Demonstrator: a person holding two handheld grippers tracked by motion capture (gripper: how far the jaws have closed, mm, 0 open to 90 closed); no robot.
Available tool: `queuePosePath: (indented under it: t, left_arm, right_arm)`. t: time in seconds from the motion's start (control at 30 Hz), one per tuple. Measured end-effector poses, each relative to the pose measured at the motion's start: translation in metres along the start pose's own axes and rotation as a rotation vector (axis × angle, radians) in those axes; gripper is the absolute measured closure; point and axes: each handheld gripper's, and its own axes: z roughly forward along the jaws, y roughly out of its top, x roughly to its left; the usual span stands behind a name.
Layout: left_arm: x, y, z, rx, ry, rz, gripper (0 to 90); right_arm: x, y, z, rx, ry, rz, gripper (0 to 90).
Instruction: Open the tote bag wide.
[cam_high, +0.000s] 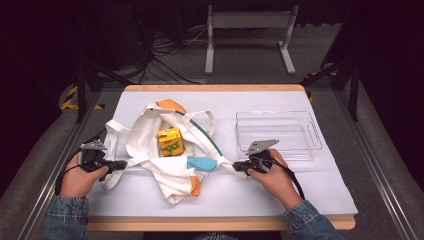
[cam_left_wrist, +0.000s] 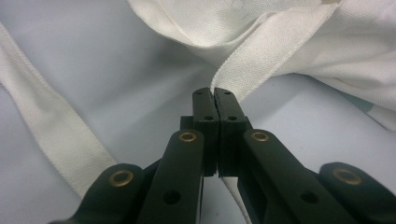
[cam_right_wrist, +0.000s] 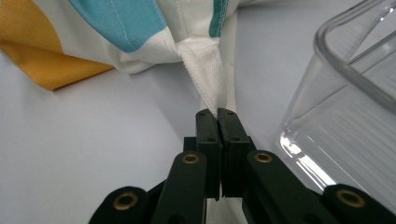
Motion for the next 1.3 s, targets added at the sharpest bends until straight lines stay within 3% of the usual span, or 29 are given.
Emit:
queuePosePath:
  t: [0.1,0.17,0.27,0.37,0.47,0.53,0.63,0.73,0.77,1.0,1.3]
  left_arm:
    - [-0.001,0.001,-0.002,-0.014,-0.009,0.025,88.6]
    - [-0.002,0.001,-0.005,-0.046,-0.017,0.014,85.4]
    - [-0.004,0.002,-0.009,-0.063,-0.007,0.019,60.7]
    - [-0.007,0.004,-0.019,-0.098,-0.038,0.030,44.0]
    - [-0.012,0.007,-0.029,-0.135,-0.047,0.043,35.2]
    - [-0.013,0.007,-0.032,-0.143,-0.046,0.042,31.3]
    - [-0.015,0.008,-0.041,-0.169,-0.019,0.045,28.3]
    - [-0.018,0.012,-0.049,-0.232,0.012,0.050,26.2]
    - [-0.018,0.012,-0.049,-0.232,0.012,0.050,25.7]
    - [-0.024,0.025,-0.057,-0.350,0.074,0.049,26.2]
    - [-0.022,0.037,-0.054,-0.436,0.118,0.050,25.9]
  right_arm:
    - [0.002,0.001,0.000,0.001,-0.007,-0.016,88.2]
    - [0.002,0.002,-0.002,-0.008,-0.013,-0.025,87.1]
    - [0.001,0.004,-0.007,-0.020,-0.022,-0.030,80.2]
    - [0.002,0.006,-0.012,-0.052,-0.001,-0.008,71.9]
    - [0.004,0.010,-0.017,-0.090,0.032,0.005,63.9]
    - [0.006,0.012,-0.021,-0.106,0.030,-0.005,61.1]
    - [0.006,0.015,-0.025,-0.133,0.033,0.000,57.4]
    - [0.007,0.020,-0.033,-0.175,0.028,-0.005,55.2]
    - [0.007,0.020,-0.033,-0.175,0.028,-0.005,55.2]
    - [0.010,0.032,-0.042,-0.235,0.023,-0.020,54.3]
    - [0.012,0.056,-0.046,-0.289,0.016,-0.050,53.2]
